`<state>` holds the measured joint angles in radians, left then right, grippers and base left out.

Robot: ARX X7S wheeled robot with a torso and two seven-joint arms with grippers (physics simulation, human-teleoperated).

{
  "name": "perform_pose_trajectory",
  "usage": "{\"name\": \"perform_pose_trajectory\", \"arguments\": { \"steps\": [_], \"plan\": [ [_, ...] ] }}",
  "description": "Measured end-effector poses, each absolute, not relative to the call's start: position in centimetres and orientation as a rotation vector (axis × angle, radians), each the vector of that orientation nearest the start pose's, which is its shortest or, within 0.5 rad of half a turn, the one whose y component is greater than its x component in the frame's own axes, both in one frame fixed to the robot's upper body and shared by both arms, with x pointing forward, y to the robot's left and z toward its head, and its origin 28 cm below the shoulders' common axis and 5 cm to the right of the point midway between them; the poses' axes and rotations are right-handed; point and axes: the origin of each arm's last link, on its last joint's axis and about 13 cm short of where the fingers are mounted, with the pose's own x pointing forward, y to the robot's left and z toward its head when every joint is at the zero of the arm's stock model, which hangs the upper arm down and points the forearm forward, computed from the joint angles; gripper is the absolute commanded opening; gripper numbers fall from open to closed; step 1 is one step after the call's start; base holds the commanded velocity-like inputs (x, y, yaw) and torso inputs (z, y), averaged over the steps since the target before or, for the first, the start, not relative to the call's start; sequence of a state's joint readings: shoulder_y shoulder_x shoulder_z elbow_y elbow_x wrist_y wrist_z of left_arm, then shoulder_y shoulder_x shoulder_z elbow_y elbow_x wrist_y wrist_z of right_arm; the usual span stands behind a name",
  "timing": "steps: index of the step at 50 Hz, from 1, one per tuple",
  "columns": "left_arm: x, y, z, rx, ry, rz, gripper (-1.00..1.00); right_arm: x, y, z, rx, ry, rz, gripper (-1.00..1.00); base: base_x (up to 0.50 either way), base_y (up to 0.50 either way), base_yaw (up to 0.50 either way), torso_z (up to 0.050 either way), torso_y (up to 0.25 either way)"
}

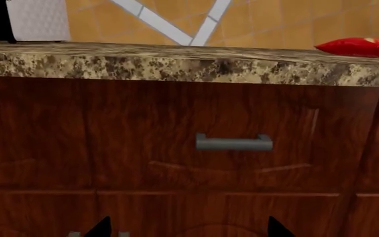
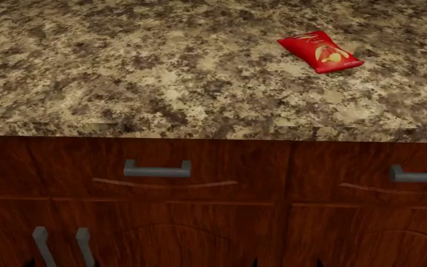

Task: Open the right drawer.

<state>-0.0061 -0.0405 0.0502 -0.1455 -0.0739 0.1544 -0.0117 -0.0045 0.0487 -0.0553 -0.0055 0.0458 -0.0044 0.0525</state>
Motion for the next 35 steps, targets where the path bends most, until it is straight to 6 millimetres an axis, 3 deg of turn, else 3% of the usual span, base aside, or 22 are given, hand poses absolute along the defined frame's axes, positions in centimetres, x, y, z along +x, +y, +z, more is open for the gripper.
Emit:
{"name": "perform_pose_trajectory", "arguments": {
  "steps": [12,35],
  "plan": [
    [20.2,20.8,-2.4,-0.045,-0.032,-0.032,1.0,20.9,-9.7,1.4,0.003,-0.008,0.003,1.0,0.0,-0.05,0.0,0.0,0.0],
    [19.9,20.7,-2.8,-0.055,-0.05,-0.027,1.0,21.0,-9.8,1.6,0.004,-0.011,0.001,1.0,0.0,-0.2,0.0,0.0,0.0]
  ]
}}
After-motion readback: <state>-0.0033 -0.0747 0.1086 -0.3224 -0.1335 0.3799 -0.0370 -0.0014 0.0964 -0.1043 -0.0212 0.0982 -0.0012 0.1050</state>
